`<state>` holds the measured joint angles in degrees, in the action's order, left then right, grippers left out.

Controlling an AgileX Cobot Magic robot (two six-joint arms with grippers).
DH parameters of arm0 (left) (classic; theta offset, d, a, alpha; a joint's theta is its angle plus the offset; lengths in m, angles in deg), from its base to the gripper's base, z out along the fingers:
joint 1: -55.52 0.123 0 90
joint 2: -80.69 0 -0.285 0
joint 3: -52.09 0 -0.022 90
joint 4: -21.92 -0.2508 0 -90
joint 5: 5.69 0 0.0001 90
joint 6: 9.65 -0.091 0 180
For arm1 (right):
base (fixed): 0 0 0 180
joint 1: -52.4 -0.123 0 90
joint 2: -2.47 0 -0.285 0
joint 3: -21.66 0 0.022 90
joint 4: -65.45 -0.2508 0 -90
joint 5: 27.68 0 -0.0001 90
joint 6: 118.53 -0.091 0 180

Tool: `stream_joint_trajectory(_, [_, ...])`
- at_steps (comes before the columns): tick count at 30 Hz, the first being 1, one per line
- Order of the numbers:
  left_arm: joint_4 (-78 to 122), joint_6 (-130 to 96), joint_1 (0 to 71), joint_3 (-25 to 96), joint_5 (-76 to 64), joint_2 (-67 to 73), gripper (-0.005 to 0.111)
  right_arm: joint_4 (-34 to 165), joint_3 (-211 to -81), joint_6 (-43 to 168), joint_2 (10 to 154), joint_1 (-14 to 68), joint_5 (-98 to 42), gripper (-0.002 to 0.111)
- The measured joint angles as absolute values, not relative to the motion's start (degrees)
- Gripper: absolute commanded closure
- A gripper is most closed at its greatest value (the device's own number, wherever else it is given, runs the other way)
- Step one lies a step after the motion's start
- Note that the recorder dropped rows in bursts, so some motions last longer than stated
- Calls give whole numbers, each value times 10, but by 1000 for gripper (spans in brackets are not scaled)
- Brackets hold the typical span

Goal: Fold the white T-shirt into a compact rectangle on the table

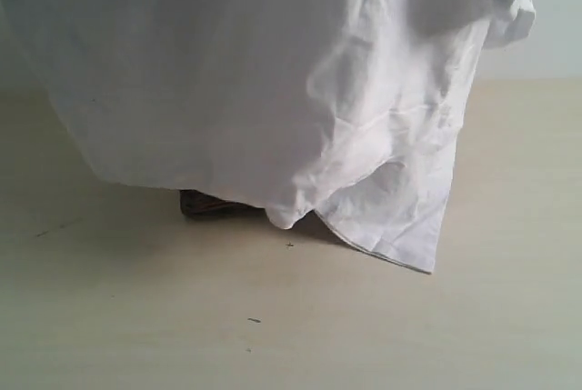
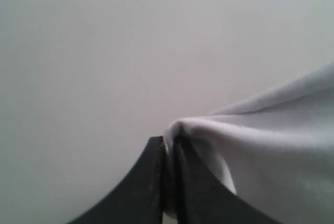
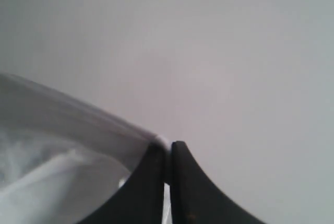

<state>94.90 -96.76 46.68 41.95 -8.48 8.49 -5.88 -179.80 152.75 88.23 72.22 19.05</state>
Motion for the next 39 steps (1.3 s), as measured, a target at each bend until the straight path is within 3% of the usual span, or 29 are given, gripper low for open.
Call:
stream_joint_trajectory(7, [951, -968, 473, 407, -145, 120, 107, 107, -1800, 1464, 882, 726, 363, 108])
stream_joint_trajectory(14, [949, -954, 473, 380, -176, 144, 107, 158, -1800, 1459, 882, 727, 387, 108])
stream_joint_trajectory(24, [944, -889, 473, 375, -324, 141, 107, 191, -1800, 1464, 858, 727, 248, 108])
stream_joint_trajectory(32, [945, -915, 472, 387, -222, 90, 107, 191, -1800, 1472, 870, 722, 104, 108])
stream_joint_trajectory(39, [971, -935, 466, 445, -272, 2, 107, 170, -1800, 1482, 918, 720, 3, 108])
